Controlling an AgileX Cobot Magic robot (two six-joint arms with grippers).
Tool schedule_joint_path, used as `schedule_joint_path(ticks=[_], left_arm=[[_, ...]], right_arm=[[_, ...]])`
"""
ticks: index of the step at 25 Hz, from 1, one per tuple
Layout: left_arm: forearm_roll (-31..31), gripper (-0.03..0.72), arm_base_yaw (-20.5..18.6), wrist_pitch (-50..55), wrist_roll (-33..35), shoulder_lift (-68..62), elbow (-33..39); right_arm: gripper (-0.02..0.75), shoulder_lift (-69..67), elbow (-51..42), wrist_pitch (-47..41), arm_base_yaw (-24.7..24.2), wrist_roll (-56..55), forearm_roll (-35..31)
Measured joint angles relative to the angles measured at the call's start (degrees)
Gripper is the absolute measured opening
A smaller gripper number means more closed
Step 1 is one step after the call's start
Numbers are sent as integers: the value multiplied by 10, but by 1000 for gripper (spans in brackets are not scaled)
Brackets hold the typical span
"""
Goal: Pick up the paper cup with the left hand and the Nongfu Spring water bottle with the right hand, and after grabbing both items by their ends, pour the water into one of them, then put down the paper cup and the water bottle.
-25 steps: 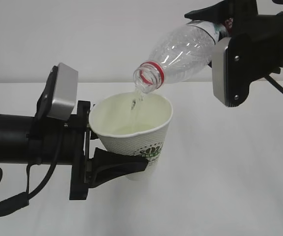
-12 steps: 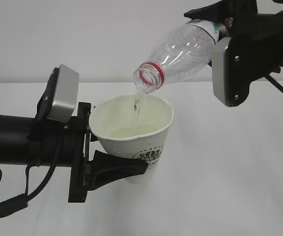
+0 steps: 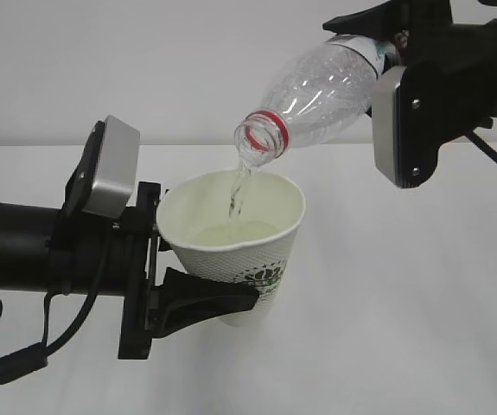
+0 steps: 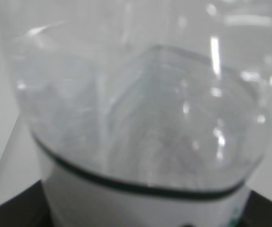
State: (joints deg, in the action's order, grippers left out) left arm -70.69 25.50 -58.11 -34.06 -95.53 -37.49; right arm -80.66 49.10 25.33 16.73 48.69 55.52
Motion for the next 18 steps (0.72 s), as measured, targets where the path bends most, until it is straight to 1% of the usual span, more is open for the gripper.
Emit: schedule_joint_path(ticks=[18], left_arm=[[-6, 498, 0, 0, -2, 0, 0]], right_arm=[[459, 1, 0, 0, 0, 1, 0]])
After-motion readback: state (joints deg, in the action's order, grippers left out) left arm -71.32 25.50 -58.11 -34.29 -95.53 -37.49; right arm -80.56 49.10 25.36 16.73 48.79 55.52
